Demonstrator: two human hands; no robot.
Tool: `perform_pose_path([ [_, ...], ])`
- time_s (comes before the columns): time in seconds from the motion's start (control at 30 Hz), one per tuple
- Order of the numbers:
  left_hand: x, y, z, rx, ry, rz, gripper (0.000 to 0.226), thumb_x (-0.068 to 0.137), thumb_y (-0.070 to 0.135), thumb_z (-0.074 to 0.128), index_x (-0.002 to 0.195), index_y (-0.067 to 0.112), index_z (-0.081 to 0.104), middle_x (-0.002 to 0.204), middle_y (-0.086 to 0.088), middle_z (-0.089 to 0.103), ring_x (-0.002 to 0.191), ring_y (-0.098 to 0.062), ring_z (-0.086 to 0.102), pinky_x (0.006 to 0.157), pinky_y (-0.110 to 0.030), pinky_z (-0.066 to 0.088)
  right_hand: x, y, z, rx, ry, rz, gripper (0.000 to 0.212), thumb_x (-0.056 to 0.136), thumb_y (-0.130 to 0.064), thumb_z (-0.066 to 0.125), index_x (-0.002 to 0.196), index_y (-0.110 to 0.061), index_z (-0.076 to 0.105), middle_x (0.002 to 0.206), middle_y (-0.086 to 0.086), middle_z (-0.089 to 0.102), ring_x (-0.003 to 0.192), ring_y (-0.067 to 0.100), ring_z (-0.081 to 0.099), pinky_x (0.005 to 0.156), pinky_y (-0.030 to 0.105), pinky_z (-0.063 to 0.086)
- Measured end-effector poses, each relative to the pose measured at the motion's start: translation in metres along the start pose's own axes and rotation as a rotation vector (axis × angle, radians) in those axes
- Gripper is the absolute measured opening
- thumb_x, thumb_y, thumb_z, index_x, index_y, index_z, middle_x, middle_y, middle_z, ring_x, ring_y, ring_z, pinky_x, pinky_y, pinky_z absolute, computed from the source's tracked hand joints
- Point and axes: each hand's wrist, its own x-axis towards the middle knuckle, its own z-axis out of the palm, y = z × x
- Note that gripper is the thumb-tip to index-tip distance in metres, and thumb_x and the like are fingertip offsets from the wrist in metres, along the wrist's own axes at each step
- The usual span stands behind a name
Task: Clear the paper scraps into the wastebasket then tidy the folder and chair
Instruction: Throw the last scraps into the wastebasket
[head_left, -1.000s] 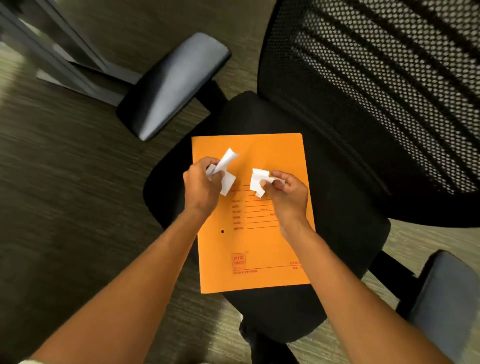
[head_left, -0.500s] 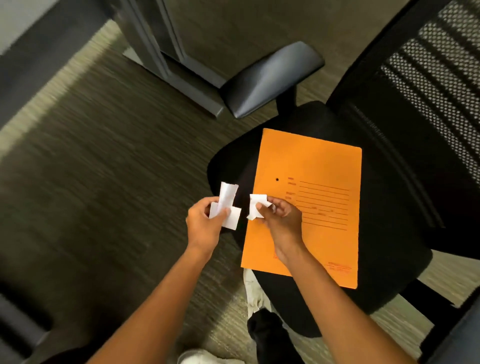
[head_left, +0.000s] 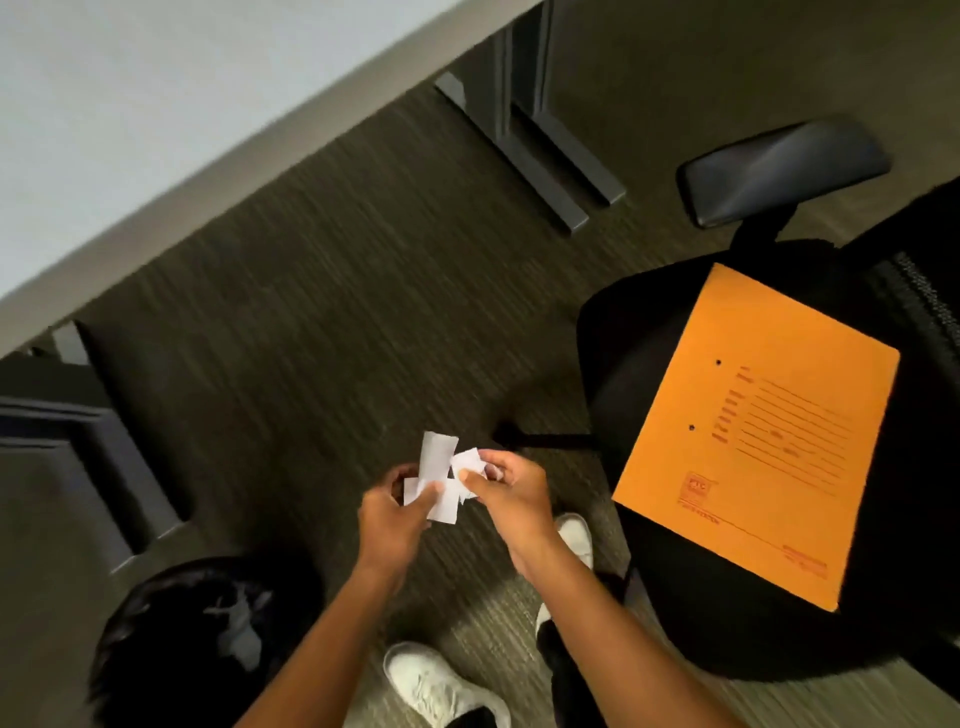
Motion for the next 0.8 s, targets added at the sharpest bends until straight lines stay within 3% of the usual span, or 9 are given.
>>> perform_pose_path([
  [0.2,-0.018,-0.062,-0.078,-0.051,0.109,-0.064,0.014,0.085,0.006,0.068,0.085,0.021,0.067,0.088,-0.008,0.072,0.084,-0.025,0.070,0.062,-0.037,0.059,-0.034,0.039,0.081,-0.181,-0.109,-0.005,0.020,0.079,-0.001,0.070,0.098,-0.010,0.067,0.085,0.001,0.069,0.078,0.012,0.065,0.058,0.011,0.049],
  [0.37,-0.030,-0.108,-0.136,-0.054,0.196,-0.091,0.021,0.085,0.005,0.068,0.079,0.024,0.068,0.084,-0.009,0.073,0.081,-0.027,0.070,0.057,-0.037,0.059,-0.058,0.074,0.139,-0.284,-0.197,0.016,0.024,0.078,-0.002,0.071,0.096,-0.018,0.066,0.091,0.000,0.069,0.084,0.014,0.067,0.076,0.024,0.056],
  [0.47,-0.038,-0.132,-0.165,-0.071,0.235,-0.112,0.020,0.086,0.004,0.067,0.080,0.023,0.068,0.082,-0.010,0.073,0.080,-0.031,0.071,0.059,-0.041,0.060,-0.072,0.095,0.171,-0.354,-0.258,0.009,0.027,0.079,-0.002,0.071,0.105,-0.010,0.068,0.095,0.001,0.069,0.091,0.017,0.068,0.086,0.031,0.056],
  [0.57,-0.046,-0.153,-0.191,-0.101,0.274,-0.132,0.019,0.086,0.004,0.066,0.081,0.022,0.068,0.081,-0.011,0.073,0.079,-0.032,0.071,0.058,-0.041,0.060,-0.085,0.116,0.202,-0.408,-0.316,0.012,0.030,0.078,0.000,0.070,0.107,-0.005,0.068,0.096,0.003,0.068,0.093,0.018,0.066,0.086,0.031,0.055],
  [0.7,-0.057,-0.182,-0.226,-0.122,0.355,-0.160,0.017,0.085,0.005,0.068,0.081,0.022,0.067,0.081,-0.015,0.071,0.078,-0.032,0.070,0.052,-0.035,0.058,-0.104,0.145,0.242,-0.492,-0.403,0.022,0.029,0.080,0.002,0.067,0.108,-0.007,0.067,0.096,0.001,0.067,0.090,0.013,0.064,0.075,0.016,0.051],
  [0.8,-0.064,-0.199,-0.251,-0.122,0.403,-0.183,0.018,0.085,0.006,0.068,0.081,0.023,0.066,0.081,-0.018,0.071,0.075,-0.032,0.069,0.056,-0.044,0.061,-0.115,0.165,0.266,-0.550,-0.462,0.025,0.030,0.081,0.005,0.065,0.110,-0.002,0.066,0.099,0.004,0.067,0.092,0.010,0.062,0.066,0.001,0.045],
])
